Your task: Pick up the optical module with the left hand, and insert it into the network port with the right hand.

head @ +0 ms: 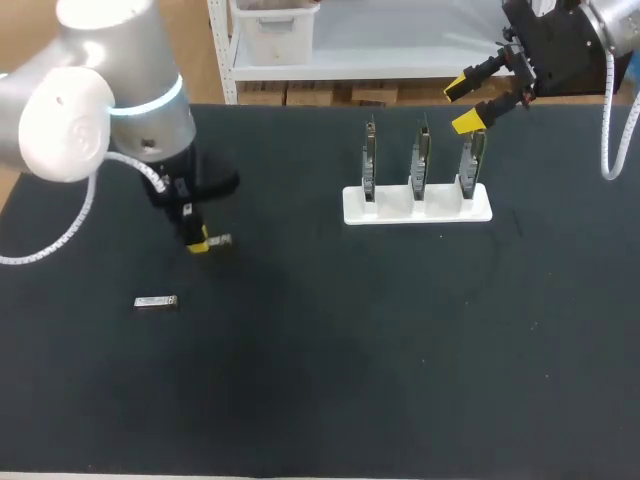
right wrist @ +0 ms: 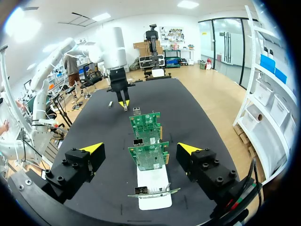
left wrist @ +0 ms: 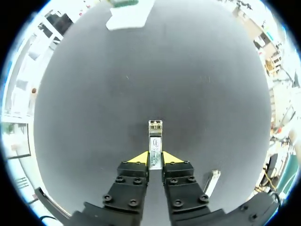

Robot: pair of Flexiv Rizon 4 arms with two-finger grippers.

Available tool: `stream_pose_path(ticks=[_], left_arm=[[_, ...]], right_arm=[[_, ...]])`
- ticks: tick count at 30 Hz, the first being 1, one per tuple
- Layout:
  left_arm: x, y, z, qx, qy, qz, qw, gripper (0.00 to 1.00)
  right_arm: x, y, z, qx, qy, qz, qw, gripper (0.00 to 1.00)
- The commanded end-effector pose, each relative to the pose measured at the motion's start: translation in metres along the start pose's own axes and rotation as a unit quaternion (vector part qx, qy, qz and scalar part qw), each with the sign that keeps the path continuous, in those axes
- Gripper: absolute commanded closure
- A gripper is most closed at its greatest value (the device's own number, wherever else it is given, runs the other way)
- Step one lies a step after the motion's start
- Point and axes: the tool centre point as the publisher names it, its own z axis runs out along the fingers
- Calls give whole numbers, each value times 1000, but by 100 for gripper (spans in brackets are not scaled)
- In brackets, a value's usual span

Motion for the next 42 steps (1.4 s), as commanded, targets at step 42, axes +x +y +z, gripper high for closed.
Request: stream_pose_path(ticks=[42], left_arm=[[-242,83,-201,-120,-491,-21,863,100]], right_arm=[[0,0,0,1,-1,0,1000,0]])
